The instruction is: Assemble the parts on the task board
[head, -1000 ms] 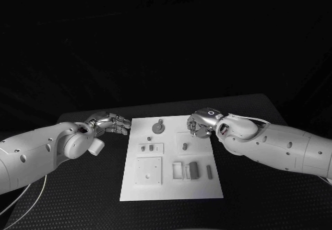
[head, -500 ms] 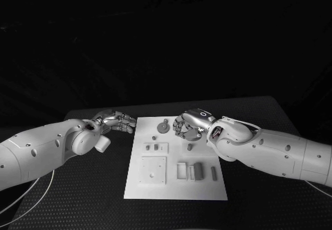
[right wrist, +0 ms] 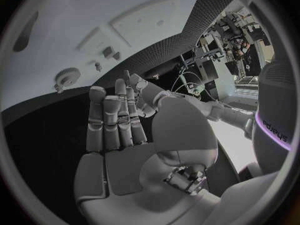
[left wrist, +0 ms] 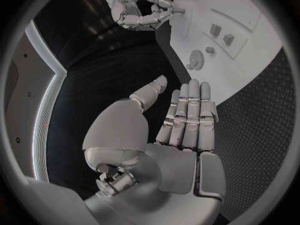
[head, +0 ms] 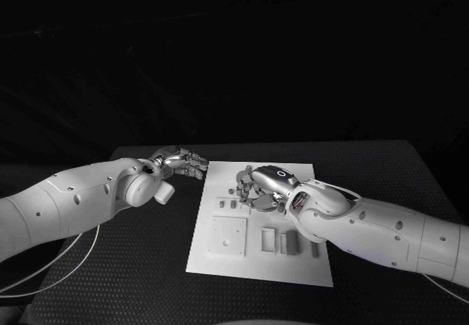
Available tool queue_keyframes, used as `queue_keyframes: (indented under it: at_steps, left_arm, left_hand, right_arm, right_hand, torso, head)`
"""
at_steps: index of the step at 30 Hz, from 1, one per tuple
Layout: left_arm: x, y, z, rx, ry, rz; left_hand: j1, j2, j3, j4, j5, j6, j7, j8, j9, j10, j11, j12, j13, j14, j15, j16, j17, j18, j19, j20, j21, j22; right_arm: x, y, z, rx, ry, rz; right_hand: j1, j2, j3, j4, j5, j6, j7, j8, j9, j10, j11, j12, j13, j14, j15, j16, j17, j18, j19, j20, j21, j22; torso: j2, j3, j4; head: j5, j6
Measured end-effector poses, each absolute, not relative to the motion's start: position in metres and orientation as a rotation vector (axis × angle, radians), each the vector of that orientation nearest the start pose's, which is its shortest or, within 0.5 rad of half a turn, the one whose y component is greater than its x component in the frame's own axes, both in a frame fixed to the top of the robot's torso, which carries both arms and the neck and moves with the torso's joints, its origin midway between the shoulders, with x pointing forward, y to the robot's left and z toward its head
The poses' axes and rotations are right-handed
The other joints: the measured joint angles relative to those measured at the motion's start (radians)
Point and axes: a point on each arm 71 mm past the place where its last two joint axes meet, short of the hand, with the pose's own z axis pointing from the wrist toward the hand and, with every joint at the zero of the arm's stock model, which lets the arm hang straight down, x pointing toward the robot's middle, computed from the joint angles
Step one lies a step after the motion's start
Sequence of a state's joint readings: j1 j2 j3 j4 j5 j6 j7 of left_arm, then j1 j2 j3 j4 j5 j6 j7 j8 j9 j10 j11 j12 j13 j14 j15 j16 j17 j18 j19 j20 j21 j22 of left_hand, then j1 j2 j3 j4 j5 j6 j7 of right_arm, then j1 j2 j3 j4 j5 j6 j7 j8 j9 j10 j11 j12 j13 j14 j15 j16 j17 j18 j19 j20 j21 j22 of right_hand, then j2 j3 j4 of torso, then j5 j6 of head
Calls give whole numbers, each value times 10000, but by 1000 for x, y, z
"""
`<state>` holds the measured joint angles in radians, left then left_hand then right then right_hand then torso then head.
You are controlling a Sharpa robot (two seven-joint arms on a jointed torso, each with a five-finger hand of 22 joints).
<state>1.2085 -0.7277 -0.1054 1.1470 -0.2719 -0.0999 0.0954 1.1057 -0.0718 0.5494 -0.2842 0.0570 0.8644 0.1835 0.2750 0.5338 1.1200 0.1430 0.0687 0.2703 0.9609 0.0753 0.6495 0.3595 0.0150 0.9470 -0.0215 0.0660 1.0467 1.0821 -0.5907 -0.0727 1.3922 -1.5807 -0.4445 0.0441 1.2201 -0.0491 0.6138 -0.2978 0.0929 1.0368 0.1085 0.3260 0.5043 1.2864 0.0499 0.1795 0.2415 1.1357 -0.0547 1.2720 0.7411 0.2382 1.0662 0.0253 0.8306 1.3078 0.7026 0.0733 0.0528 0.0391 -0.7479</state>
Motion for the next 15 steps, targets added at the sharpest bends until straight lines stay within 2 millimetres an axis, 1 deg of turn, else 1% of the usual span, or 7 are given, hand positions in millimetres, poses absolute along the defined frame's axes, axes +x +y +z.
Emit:
queue_keyframes:
  at_steps: [2, 3, 6, 8, 11, 13, 15]
  left_arm:
    - [538, 257, -235, -9985, 18020, -11525]
    - [538, 257, -234, -9997, 17962, -11518]
    - [538, 256, -234, -10028, 17843, -11498]
    - [538, 256, -234, -10040, 17790, -11491]
    - [538, 255, -233, -10048, 17728, -11487]
    - [539, 255, -233, -10051, 17683, -11490]
    - [539, 253, -233, -10048, 17653, -11506]
  left_hand:
    - [0, 0, 0, 0, 0, 0, 0, 0, 0, 0, 0, 0, 0, 0, 0, 0, 7, 0, 0, 0, 0, 0]
    - [0, 0, 0, 0, 0, 0, 0, 0, 0, 7, -6, 0, 0, 0, 0, 0, 14, 0, 0, 0, 0, 0]
    - [0, 0, 0, 0, 0, 0, 0, 0, 3, 38, -38, 0, 0, 0, 0, 0, 14, 0, 0, 0, 0, -9]
    - [0, 0, 0, 0, 0, 0, 0, 0, 8, 38, -38, 0, 0, 0, 0, 0, 25, 0, 0, 0, 0, -9]
    - [0, 0, 0, 0, 0, 0, 0, 0, 9, 38, -38, 0, 0, 0, 0, 0, 25, 0, 0, 0, 0, -9]
    - [0, 0, 0, 0, 0, 0, 0, 0, 9, 38, -38, 0, 1, 0, 0, 0, 34, 0, 0, 0, 0, -9]
    - [0, 0, 0, 0, 0, 0, 0, 0, 9, 38, -38, 0, 0, 0, 0, 0, 38, 0, 0, 0, 0, -9]
  right_arm:
    - [460, -95, -248, -3735, 15666, 8753]
    - [459, -94, -250, -3799, 15703, 8765]
    - [457, -90, -257, -3982, 15802, 8755]
    - [455, -88, -262, -4087, 15862, 8737]
    - [453, -85, -267, -4296, 15907, 8711]
    - [450, -82, -270, -4512, 15920, 8706]
    - [448, -81, -273, -4695, 15944, 8679]
  right_hand:
    - [5, 5, -1, -1, 0, -7, -6, 0, 2, -1, 0, -20, 1, -1, 1, 0, 0, 0, -1, 1, 0, 0]
    - [5, 5, -1, -1, 0, -7, -6, 0, 2, -1, 0, -20, 1, -1, 1, 0, 0, 0, -1, 1, 0, 0]
    - [6, 5, -2, -2, 0, -8, -5, 0, 2, -2, 1, -21, 3, -2, 1, 0, -1, -1, -1, 1, 0, 0]
    - [17, 17, -10, -10, 0, -9, -5, 0, 1, -2, 1, -24, 4, -2, 2, 0, -1, 0, -1, 2, 0, 0]
    - [17, 17, 10, 10, -1, -9, -4, 0, 1, -3, 1, -30, 5, -3, 3, 0, -1, -1, -3, 3, 0, 0]
    - [18, 17, 15, 15, -1, -10, -4, 0, 0, -5, 1, -31, 7, -13, 14, 0, -1, 0, -15, 16, 0, -1]
    - [18, 17, 15, 15, -1, -10, -4, 0, -1, -6, 2, -31, 10, -14, 15, 0, 2, -1, -16, 16, 0, -1]
  torso:
    - [2, 0, 3]
    - [3, 0, 6]
    - [8, 0, 8]
    - [9, 0, 8]
    - [9, 1, 8]
    - [10, 6, 8]
    - [10, 12, 9]
  head:
    - [98, -44]
    - [173, -82]
    - [305, -144]
    - [343, -173]
    - [366, -207]
    - [373, -218]
    - [384, -253]
